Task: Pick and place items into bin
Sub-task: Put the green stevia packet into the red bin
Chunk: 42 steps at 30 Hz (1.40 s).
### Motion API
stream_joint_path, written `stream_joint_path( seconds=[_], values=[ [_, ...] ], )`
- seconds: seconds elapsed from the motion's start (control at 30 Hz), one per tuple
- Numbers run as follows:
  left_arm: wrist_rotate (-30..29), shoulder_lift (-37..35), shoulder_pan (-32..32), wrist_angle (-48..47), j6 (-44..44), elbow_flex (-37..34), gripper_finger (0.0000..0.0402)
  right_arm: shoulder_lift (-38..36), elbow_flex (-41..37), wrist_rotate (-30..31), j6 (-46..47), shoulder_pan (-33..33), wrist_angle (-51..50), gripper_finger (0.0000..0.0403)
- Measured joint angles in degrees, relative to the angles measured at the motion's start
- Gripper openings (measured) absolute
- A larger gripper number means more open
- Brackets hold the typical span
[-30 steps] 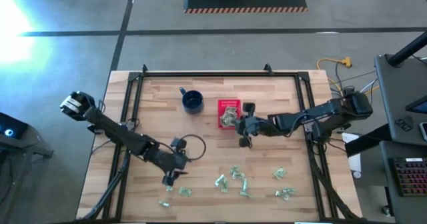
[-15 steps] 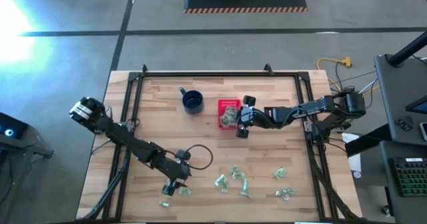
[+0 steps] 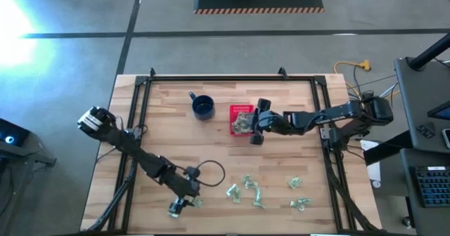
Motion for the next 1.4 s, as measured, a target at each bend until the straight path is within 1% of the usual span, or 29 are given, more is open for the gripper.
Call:
stream_joint_path(
  seconds=[0.17,0.3,0.43,0.53,0.6,0.63,0.77,0.87,0.97,1.03,1.23,1.3,1.4],
  values=[
    [-1.72,3.41,-1.16,-0.03,0.04,0.92,0.0197,-3.01,0.00,-0.02,-0.98,0.74,-0.11,0.0168],
    [-3.08,4.95,-1.45,-0.05,0.02,1.19,0.0163,-5.16,0.00,-0.02,-1.20,1.04,-0.52,0.0159],
    [-4.21,5.02,-1.39,-0.52,0.11,1.16,0.0107,-7.23,0.00,-0.06,-1.54,1.66,-0.76,0.0149],
    [-5.28,4.28,-1.02,-2.07,1.80,1.16,0.0053,-8.83,0.00,-0.06,-1.66,2.32,-1.50,0.0142],
    [-6.53,3.35,-0.60,-3.50,3.49,1.06,0.0018,-10.09,0.00,-0.04,-1.52,2.82,-2.68,0.0137],
    [-7.96,2.97,-0.30,-4.01,4.47,1.03,0.0010,-10.66,0.00,-0.02,-1.33,3.17,-3.15,0.0135],
    [-14.17,0.51,1.99,-4.35,9.88,1.06,0.0007,-12.70,-0.04,-0.03,-0.22,4.69,-5.39,0.0127],
    [-20.89,-1.85,4.57,-3.79,15.68,1.44,0.0002,-14.10,-0.04,-0.22,0.72,6.47,-8.42,0.0122],
    [-29.17,-3.68,8.30,-1.75,22.42,1.75,0.0001,-14.98,-0.04,-0.57,3.13,8.86,-12.90,0.0120],
    [-31.40,-4.25,11.53,1.93,27.80,1.96,0.0001,-15.27,-0.04,-1.16,5.41,10.67,-16.29,0.0121],
    [-30.35,-3.93,22.45,14.63,39.86,1.97,0.0000,-15.37,-0.04,-6.14,16.25,17.32,-26.12,0.0121],
    [-27.86,-3.52,25.90,16.51,42.31,2.24,0.0000,-15.37,-0.04,-6.30,20.22,20.34,-28.73,0.0118],
    [-22.09,-2.93,30.88,17.02,43.39,3.92,0.0000,-15.37,-0.04,-6.49,25.38,24.89,-31.29,0.0113]
  ],
)
